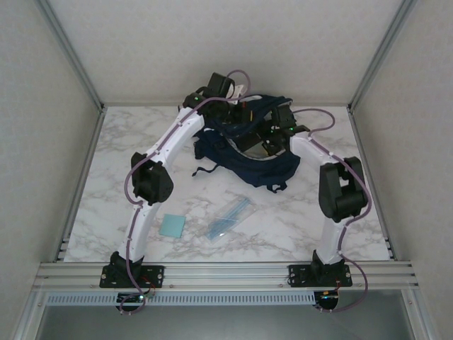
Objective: Pack books, pencil case, and school supplies into a backpack
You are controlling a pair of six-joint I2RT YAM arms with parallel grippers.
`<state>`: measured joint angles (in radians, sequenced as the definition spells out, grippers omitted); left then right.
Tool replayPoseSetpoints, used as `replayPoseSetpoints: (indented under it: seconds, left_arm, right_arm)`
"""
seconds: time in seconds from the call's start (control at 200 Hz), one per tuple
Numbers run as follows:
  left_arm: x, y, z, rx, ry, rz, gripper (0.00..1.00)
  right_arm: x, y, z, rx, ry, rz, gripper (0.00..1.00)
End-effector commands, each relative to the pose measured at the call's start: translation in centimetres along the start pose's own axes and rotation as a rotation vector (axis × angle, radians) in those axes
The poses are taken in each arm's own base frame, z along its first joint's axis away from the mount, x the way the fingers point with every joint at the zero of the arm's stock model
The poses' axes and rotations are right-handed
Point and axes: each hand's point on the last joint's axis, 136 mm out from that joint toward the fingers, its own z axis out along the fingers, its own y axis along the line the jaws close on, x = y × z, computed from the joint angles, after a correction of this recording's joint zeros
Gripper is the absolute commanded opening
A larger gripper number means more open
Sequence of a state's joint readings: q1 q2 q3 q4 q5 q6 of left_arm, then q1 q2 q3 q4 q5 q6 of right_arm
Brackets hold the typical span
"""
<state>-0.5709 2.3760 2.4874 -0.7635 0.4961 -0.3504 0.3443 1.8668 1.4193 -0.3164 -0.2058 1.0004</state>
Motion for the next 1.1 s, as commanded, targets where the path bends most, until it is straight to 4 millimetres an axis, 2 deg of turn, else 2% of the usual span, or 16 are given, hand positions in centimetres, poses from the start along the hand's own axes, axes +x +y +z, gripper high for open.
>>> replayPoseSetpoints:
  seconds: [0.0,0.125,0.21,0.385,0.576,0.771,0.886,0.916,1.001,1.091]
  left_arm:
    - [-0.5,0.3,-0.7,-0.019,-0.018,0.018,0.0]
    - [0.2,0.8,-0.1,-0.021,0.003,-0.003,0.0]
    - [1.0,0.9,0.2,-0.024,0.022,-0.014,0.0]
    - [2.5,1.1,0.6,-0.042,0.036,-0.014,0.0]
    - [3.4,1.8,1.6,-0.054,0.05,-0.041,0.0]
    - [4.0,2.5,2.4,-0.075,0.062,-0.052,0.0]
    - [4.2,2.9,2.7,-0.083,0.068,-0.065,0.0]
    - [4.3,3.0,2.8,-0.084,0.071,-0.072,0.04]
    - [4.5,3.1,2.7,-0.086,0.077,-0.087,0.28]
    - [4.7,2.7,2.1,-0.082,0.079,-0.098,0.45]
  right_arm:
    - [2.0,-0.4,-4.3,0.026,0.037,-0.178,0.99]
    - [3.7,-1.5,-7.3,0.047,0.074,-0.285,0.99]
    - [6.0,-3.1,-9.0,0.068,0.12,-0.346,0.99]
    - [9.2,-5.0,-11.6,0.01,0.125,-0.393,0.99]
    - [10.3,-6.0,-12.3,-0.054,0.09,-0.429,0.98]
    - [11.6,-6.0,-12.9,-0.074,0.141,-0.428,0.79]
    - [14.5,-6.8,-13.6,-0.061,0.222,-0.414,0.74]
    - [15.5,-7.1,-13.6,-0.057,0.25,-0.416,0.73]
    - [18.3,-8.1,-13.6,-0.034,0.322,-0.423,0.7]
    - [20.7,-9.3,-13.1,0.003,0.371,-0.435,0.69]
